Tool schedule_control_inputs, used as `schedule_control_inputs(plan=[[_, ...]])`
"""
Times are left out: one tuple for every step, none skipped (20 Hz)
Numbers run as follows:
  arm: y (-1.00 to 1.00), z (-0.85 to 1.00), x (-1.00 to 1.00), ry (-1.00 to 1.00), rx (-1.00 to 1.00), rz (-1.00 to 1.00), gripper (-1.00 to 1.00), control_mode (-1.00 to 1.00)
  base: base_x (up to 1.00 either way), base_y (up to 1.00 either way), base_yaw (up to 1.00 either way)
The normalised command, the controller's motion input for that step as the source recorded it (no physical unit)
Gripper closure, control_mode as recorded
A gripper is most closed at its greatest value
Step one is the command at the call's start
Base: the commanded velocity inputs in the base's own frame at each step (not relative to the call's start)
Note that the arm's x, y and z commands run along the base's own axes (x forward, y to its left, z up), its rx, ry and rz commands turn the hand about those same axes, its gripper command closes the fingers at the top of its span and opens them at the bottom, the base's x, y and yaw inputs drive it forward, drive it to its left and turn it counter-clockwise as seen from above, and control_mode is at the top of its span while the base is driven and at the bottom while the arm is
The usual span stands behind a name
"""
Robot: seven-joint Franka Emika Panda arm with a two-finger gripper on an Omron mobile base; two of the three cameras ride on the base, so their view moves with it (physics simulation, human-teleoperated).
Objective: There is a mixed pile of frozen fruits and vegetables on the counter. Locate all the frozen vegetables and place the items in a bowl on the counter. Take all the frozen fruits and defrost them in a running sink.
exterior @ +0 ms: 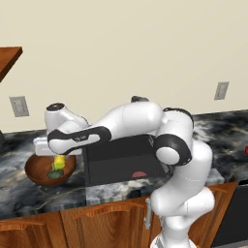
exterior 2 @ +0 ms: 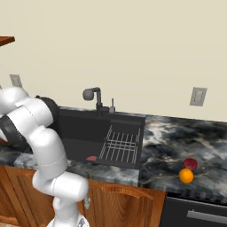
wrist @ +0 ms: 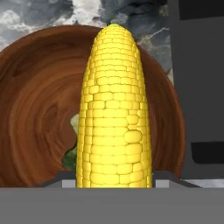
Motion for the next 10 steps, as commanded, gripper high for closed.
schedule_control_inputs(plan=[[-0.10,-0.28,-0.04,0.06,0.00,0.00,1.00,-1.00,0.00,0.00,0.00],[-0.10,-0.28,-0.02,0.09,0.00,0.00,1.00,-1.00,0.00,0.00,0.00],[-0.09,-0.28,-0.02,0.10,0.00,0.00,1.00,-1.00,0.00,0.00,0.00],[-0.05,-0.29,-0.01,0.10,0.00,0.00,1.00,-1.00,0.00,0.00,0.00],[0.00,-0.26,0.00,0.07,0.00,0.00,1.00,-1.00,0.00,0.00,0.00],[0.00,-0.24,0.00,0.07,0.00,0.00,1.00,-1.00,0.00,0.00,0.00],[0.00,-0.24,0.00,0.06,0.00,0.00,1.00,-1.00,0.00,0.00,0.00],[0.00,-0.25,0.00,0.05,0.00,0.00,1.00,-1.00,0.00,0.00,0.00],[0.00,-0.28,0.00,0.04,0.00,0.00,1.00,-1.00,0.00,0.00,0.00],[0.02,-0.22,0.00,0.01,0.00,0.00,1.00,-1.00,0.00,0.00,0.00]])
